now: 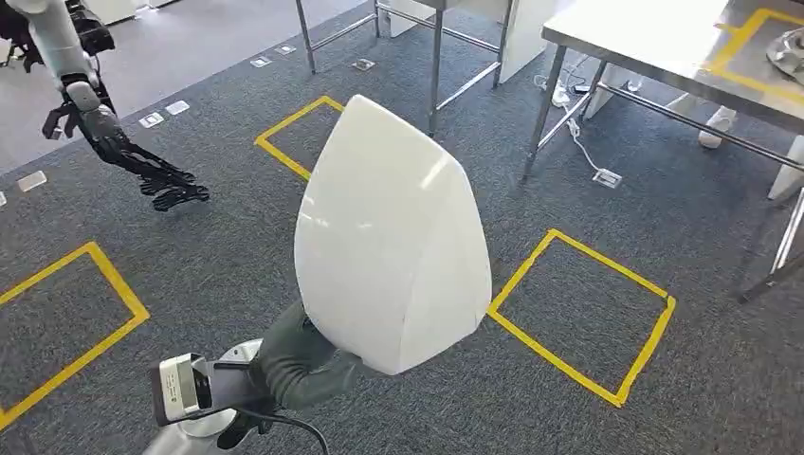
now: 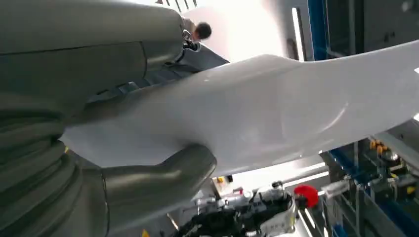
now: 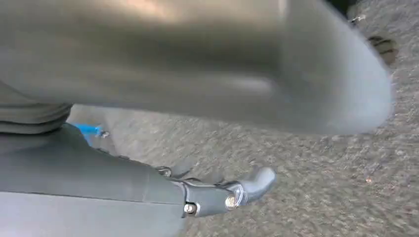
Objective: Take the parts from the cabinet and place them on the table.
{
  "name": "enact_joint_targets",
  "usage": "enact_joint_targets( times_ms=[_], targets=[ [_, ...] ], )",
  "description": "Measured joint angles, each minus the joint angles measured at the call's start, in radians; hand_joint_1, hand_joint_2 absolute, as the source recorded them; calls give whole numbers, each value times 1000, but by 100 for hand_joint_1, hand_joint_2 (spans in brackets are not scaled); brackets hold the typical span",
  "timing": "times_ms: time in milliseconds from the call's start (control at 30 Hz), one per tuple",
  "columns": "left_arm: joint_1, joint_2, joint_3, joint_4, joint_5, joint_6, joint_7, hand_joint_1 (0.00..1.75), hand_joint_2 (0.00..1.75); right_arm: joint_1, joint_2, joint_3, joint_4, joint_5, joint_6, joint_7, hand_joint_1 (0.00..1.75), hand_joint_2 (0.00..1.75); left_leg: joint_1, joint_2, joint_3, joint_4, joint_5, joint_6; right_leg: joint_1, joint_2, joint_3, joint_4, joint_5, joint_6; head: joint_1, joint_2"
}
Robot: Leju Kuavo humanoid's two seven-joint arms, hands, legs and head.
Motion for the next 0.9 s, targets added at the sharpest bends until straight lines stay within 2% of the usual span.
enact_joint_targets(
  times_ms=[33, 67, 100, 133, 167, 200, 233, 333, 367, 400, 433, 467, 500, 533, 567, 600, 633, 667, 700, 733, 833, 867, 900],
  targets=[
    [0, 2, 0, 3, 0, -2, 3, 175, 175, 1, 0, 0, 0, 0, 0, 0, 0, 0, 1, -1, -18, 32, 0, 0, 0, 12, 0, 1, 0, 0, -1, 0],
    [-1, 3, 0, 6, 0, -3, 4, 175, 175, 2, 0, 0, 0, -1, 0, 0, 0, 0, 2, -2, -14, 18, 23, 0, -1, 25, 2, 1, 0, 1, -1, 0],
    [-1, 3, -1, 7, 0, -3, 6, 175, 175, 3, 0, 0, 0, -1, 0, 0, 0, 0, 5, -4, 12, -45, 70, 1, -2, 40, 3, 2, 0, 3, -1, 0],
    [-3, 3, -1, 7, 0, -5, 6, 175, 175, 3, 1, 0, 0, -1, 0, -2, 0, 0, 7, -13, 53, -136, 122, 1, -5, 54, 4, 4, 0, 6, -2, 0],
    [-7, 4, -2, 7, 0, -6, 7, 175, 175, 3, 2, 0, 0, -1, 0, -2, 0, 0, 13, -46, 91, -223, 163, -1, -7, 66, 4, 6, -2, 11, -3, 0],
    [-11, 5, -2, 8, 1, -10, 7, 175, 175, 1, 2, 0, 0, -1, 0, -3, 0, 0, 17, -96, 106, -263, 153, -2, -4, 77, -1, 10, -2, 21, -5, 0],
    [-14, 5, -3, 8, 1, -11, 8, 175, 175, -1, 2, 0, 0, 1, 0, -3, 0, 0, 18, -89, 105, -270, 156, 6, -4, 92, -9, 12, 0, 28, -5, 0],
    [-19, 5, -3, 10, 2, -12, 14, 175, 175, 7, 2, 0, 0, 3, 1, -4, 0, 0, 9, -60, 107, -271, 159, 29, -13, 118, -15, -1, 10, 52, -3, 0],
    [-24, 4, -5, 10, 3, -12, 16, 175, 175, 9, 2, 0, 0, 4, 1, -4, 0, 0, 15, -43, 109, -279, 166, 39, -15, 100, -16, 8, 6, 54, -2, 0],
    [-26, 3, -5, 9, 3, -12, 17, 175, 175, 10, 3, 0, 0, 5, 2, -5, 0, 0, 13, -34, 109, -282, 166, 45, -5, 47, -33, 41, -17, 55, 6, 0],
    [-26, 3, -5, 9, 5, -12, 16, 175, 175, 6, 3, 0, 0, 6, 2, -7, 0, 0, 11, -20, 109, -282, 166, 48, -3, 15, -67, 110, -58, 57, 10, 0],
    [-25, 3, -5, 10, 6, -12, 17, 175, 175, 2, 3, 0, 0, 6, 2, -8, 0, 0, 9, -5, 108, -282, 165, 50, -3, 0, -107, 191, -97, 58, 11, 0],
    [-25, 3, -6, 13, 8, -12, 17, 175, 175, 1, 3, 0, 0, 6, 2, -10, 0, 0, 7, 12, 108, -281, 163, 52, -3, -5, -145, 271, -129, 59, 11, 0],
    [-25, 3, -7, 14, 9, -12, 17, 175, 175, 1, 3, 0, 0, 6, 2, -10, 0, 0, 5, 26, 108, -281, 162, 54, -3, -6, -166, 316, -137, 58, 11, 0],
    [-25, 3, -7, 15, 9, -12, 17, 175, 175, 4, 3, 0, 0, 7, 2, -10, 0, 0, 4, 38, 109, -281, 161, 55, -2, -7, -161, 308, -123, 58, 11, 0],
    [-25, 3, -8, 15, 9, -12, 18, 175, 175, 6, 3, 0, 0, 7, 3, -10, 0, 0, 4, 49, 110, -281, 160, 54, -2, -9, -135, 259, -90, 56, 11, 0],
    [-25, 3, -10, 15, 9, -12, 19, 175, 175, 7, 3, 0, 0, 8, 4, -10, 0, 0, 3, 59, 112, -280, 158, 53, -1, -17, -90, 178, -50, 52, 11, 0],
    [-26, 3, -11, 15, 9, -12, 21, 175, 175, 7, 3, 0, 0, 10, 5, -13, 0, 0, 3, 69, 116, -279, 156, 49, 2, -39, -33, 78, -11, 46, 13, 0],
    [-26, 3, -12, 14, 9, -12, 24, 175, 175, 5, 3, 0, 0, 10, 5, -15, 0, 0, -1, 79, 119, -279, 153, 45, 10, -88, 3, 7, -8, 36, 15, 0],
    [-26, 3, -13, 14, 9, -12, 27, 175, 175, 1, 3, 0, 0, 12, 6, -18, 0, 0, -6, 86, 119, -276, 148, 38, 14, -76, 1, 4, -4, 30, 13, 0],
    [-26, 1, -17, 14, 3, -12, 31, 175, 175, 7, 2, 0, 0, 13, 6, -19, 0, 0, -6, 110, 128, -284, 146, 24, 16, -49, -5, 4, -5, 19, 12, 0],
    [-26, 0, -17, 12, 0, -12, 32, 175, 175, 9, 3, 0, 0, 13, 6, -19, 0, 0, -6, 104, 128, -281, 141, 16, 5, -40, 2, -3, 1, 11, 12, 0],
    [-27, 1, -18, 12, -2, -12, 32, 175, 175, 10, 3, 0, 0, 13, 6, -19, 0, 0, -2, 54, 122, -257, 124, 8, 2, -34, 3, -5, 3, 8, 9, 0]
  ],
)
